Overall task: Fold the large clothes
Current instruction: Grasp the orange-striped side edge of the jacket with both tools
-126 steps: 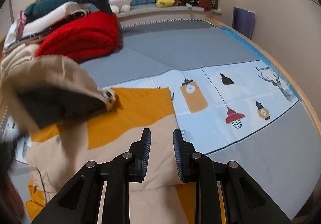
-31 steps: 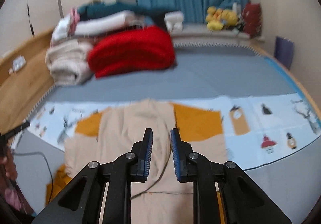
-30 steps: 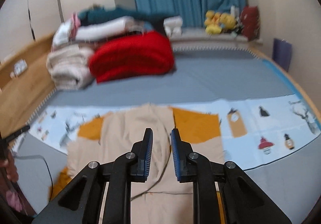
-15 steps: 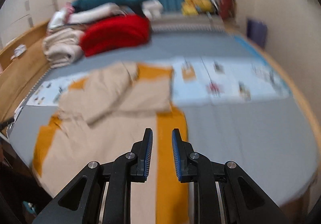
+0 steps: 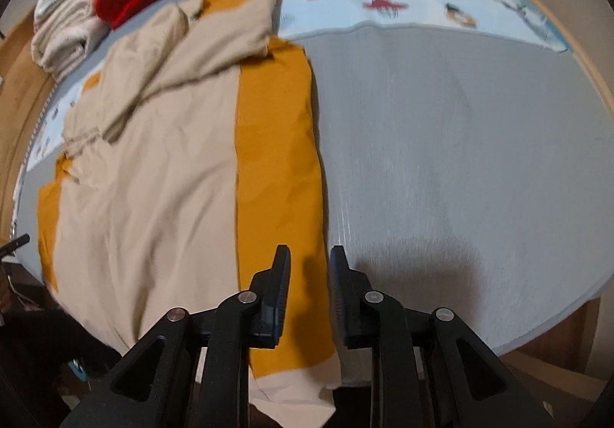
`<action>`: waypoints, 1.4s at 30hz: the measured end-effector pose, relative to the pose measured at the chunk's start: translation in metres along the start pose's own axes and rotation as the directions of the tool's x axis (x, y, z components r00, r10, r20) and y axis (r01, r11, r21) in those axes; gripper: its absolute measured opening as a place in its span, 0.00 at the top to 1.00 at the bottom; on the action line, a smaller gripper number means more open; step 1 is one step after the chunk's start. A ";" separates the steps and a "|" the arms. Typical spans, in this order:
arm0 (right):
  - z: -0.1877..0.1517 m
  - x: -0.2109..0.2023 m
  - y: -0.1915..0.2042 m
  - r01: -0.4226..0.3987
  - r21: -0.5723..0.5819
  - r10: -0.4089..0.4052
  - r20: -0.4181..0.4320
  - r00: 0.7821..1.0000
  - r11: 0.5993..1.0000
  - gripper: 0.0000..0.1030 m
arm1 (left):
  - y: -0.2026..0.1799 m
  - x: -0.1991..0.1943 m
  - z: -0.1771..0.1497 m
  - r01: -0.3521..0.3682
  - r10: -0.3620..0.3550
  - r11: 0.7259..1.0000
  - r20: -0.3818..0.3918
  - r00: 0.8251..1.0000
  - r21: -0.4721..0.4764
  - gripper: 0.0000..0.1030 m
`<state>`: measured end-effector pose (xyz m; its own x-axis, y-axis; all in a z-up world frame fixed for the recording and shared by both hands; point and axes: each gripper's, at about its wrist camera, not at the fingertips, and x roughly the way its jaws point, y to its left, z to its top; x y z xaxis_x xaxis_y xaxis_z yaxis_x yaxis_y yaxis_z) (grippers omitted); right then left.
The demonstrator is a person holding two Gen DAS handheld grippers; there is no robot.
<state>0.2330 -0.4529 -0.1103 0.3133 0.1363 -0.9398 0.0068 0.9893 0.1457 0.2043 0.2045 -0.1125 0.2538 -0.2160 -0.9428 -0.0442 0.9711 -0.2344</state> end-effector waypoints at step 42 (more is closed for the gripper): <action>-0.017 -0.017 0.024 -0.186 -0.030 0.185 -0.044 0.982 0.982 0.97 | -0.050 -0.016 -0.018 0.058 -0.054 0.978 -0.026 0.998 0.202 0.98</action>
<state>0.2116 -0.4308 -0.0957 0.2674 0.3190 -0.9092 -0.0805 0.9477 0.3088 0.1855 0.1573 -0.0902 0.2303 -0.2709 -0.9346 0.1664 0.9573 -0.2365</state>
